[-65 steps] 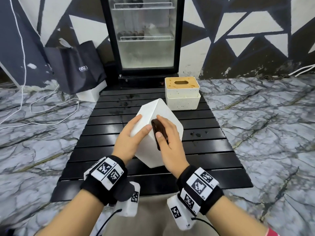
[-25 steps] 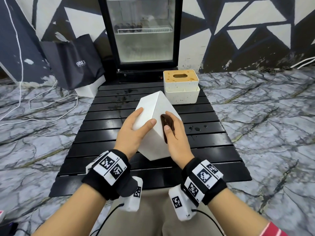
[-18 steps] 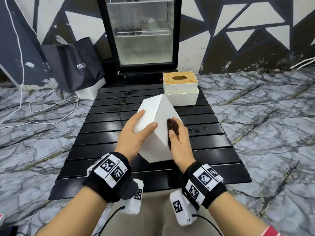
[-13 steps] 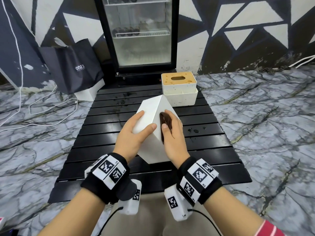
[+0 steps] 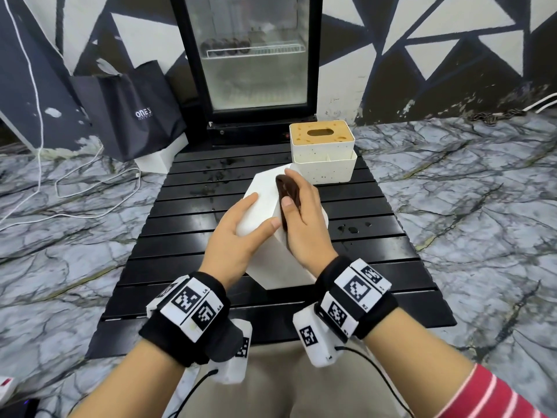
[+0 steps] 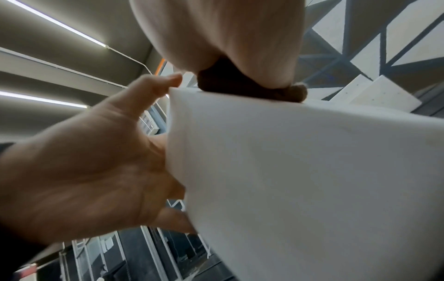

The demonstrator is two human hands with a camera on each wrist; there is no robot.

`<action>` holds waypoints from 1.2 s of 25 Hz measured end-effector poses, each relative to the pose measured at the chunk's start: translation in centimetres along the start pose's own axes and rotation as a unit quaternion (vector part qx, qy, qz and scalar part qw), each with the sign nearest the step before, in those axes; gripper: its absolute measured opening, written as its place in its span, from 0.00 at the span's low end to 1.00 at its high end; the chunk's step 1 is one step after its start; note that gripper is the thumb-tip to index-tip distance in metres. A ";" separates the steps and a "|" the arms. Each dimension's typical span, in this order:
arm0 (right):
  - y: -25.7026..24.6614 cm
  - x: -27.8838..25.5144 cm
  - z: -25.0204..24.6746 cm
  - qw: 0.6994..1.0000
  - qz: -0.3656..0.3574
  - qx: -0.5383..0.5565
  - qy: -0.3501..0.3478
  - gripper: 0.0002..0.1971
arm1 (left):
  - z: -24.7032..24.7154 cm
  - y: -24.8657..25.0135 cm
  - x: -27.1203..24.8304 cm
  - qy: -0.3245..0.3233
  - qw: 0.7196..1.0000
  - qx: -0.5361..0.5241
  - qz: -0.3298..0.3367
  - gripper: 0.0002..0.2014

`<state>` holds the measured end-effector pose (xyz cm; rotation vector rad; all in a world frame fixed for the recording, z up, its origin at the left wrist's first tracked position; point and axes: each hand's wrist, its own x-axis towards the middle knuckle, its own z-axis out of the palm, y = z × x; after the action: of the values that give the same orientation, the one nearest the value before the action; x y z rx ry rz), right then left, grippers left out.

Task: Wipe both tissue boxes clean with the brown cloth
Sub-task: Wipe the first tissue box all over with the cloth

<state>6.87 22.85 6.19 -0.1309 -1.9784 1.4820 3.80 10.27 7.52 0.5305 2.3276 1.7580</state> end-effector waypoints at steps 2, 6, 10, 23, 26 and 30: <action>0.8 1.4 -0.3 1.000 0.013 -0.007 -0.004 0.23 | -0.1 0.0 0.0 0.005 1.000 -0.011 -0.004 0.35; 2.9 3.0 -1.1 0.997 0.077 -0.030 0.002 0.21 | 0.0 0.0 0.0 0.006 0.999 -0.040 -0.007 0.30; 2.9 2.4 -1.0 0.994 0.104 -0.033 0.009 0.22 | -0.1 -0.2 0.0 0.006 0.999 -0.047 -0.011 0.35; 4.7 -0.2 -2.2 0.989 0.144 -0.033 0.007 0.21 | -0.2 -1.0 0.2 0.017 0.998 -0.065 -0.012 0.41; 4.4 -2.1 -2.1 0.988 0.150 -0.032 0.020 0.21 | 0.0 -1.1 0.1 0.022 0.998 -0.059 -0.007 0.43; 3.1 -4.2 -1.6 0.985 0.167 -0.021 0.025 0.22 | 0.1 -0.9 0.0 0.023 0.998 -0.061 -0.013 0.43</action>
<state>10.08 23.36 1.81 -0.5358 -2.0173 1.6243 3.65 10.16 6.63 0.4428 2.2278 1.9058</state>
